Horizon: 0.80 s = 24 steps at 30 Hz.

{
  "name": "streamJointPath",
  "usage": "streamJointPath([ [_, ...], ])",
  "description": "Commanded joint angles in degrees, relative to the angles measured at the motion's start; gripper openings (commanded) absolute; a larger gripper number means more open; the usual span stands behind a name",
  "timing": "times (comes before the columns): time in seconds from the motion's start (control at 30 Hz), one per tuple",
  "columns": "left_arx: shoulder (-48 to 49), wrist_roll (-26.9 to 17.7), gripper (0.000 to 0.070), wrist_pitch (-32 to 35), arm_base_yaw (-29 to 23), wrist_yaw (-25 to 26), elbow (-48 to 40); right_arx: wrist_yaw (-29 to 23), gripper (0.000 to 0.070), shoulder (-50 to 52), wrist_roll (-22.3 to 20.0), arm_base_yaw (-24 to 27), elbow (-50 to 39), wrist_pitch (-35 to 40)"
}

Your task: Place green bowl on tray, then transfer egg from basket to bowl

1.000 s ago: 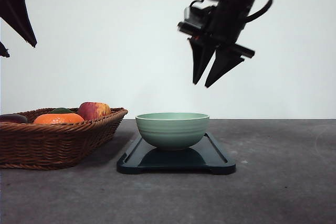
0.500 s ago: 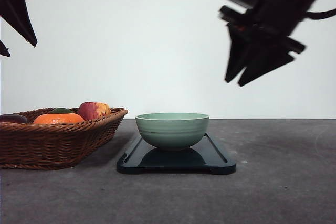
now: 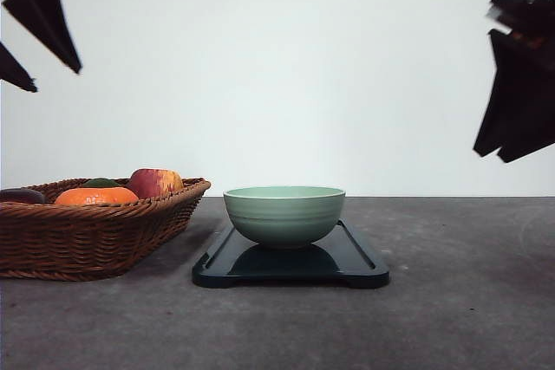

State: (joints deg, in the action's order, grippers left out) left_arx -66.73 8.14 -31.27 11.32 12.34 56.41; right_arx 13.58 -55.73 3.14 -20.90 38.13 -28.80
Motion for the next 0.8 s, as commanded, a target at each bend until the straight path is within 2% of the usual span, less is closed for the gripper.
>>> streamJointPath([
  [0.0, -2.93, -0.61, 0.0437, 0.40, 0.54, 0.11, 2.31, 0.14, 0.0188, 0.39, -0.62, -0.28, 0.37, 0.43],
  [0.3, -18.45, -2.66, 0.0434, -1.84, 1.52, -2.63, 10.86, 0.09, 0.0187, 2.39, -0.60, -0.29, 0.37, 0.47],
  [0.5, -28.00, -6.37, 0.0434, -3.88, 2.00, -9.46, 17.31, 0.07, 0.0188, 2.37, -0.61, -0.29, 0.37, 0.55],
  [0.77, -35.50, -6.43, 0.0434, -2.97, 2.00, -9.62, 19.49, 0.05, 0.0187, 2.36, -0.62, -0.29, 0.37, 2.36],
])
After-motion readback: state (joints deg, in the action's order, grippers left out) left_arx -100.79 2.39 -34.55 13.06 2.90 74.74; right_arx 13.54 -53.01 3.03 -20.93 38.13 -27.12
